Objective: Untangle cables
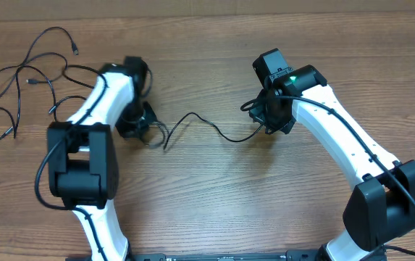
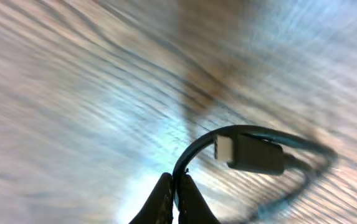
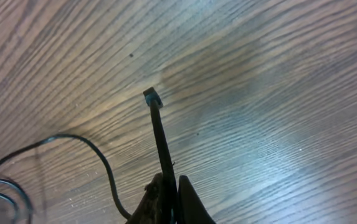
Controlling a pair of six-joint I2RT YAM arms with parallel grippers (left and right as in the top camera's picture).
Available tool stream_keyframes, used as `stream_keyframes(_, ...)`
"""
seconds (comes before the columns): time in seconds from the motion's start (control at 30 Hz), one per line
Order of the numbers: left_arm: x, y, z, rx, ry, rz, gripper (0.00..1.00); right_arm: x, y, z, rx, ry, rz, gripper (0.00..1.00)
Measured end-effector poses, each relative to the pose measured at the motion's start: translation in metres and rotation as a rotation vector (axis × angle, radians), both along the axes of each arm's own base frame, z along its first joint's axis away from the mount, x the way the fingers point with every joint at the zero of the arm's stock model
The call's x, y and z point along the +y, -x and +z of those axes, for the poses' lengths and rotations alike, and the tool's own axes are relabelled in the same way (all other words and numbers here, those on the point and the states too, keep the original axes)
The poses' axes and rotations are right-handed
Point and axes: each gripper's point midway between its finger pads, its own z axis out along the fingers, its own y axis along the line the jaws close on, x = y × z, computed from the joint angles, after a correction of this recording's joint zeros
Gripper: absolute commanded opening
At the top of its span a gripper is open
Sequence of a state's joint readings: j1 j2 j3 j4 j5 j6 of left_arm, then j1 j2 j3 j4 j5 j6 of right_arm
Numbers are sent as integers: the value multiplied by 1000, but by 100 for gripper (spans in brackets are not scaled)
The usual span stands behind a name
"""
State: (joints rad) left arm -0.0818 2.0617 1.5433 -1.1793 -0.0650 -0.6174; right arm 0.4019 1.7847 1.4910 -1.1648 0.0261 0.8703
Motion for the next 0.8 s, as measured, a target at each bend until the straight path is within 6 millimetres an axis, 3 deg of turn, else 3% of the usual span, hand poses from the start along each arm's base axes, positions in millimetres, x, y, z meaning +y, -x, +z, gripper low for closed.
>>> stream_keyframes(0.13,4,-11,47,-111,12,-22,4,14,0,1,1,-65,88,4)
stream_keyframes(0.27,-7,-14,130,-346,80,-89,4,42,0,9,-19,-206,237,4)
stream_keyframes(0.4,-18,0,197,-542,149,-131,4,58,8,36,-72,-307,367,4)
stream_keyframes(0.53,-18,22,261,-751,160,-151,4,47,18,67,-150,-280,394,4)
stream_keyframes(0.6,-12,36,286,-838,134,-148,4,22,28,63,-108,-165,308,4)
stream_keyframes(0.63,-9,43,296,-870,119,-145,4,0,31,57,-76,-59,216,4)
stream_keyframes(0.7,-4,56,310,-916,96,-138,5,-17,33,54,-61,21,135,4)
stream_keyframes(0.77,-2,64,315,-931,88,-136,6,-23,30,55,-76,48,103,4)
stream_keyframes(0.8,-2,67,315,-925,86,-135,13,-24,28,55,-84,52,89,4)
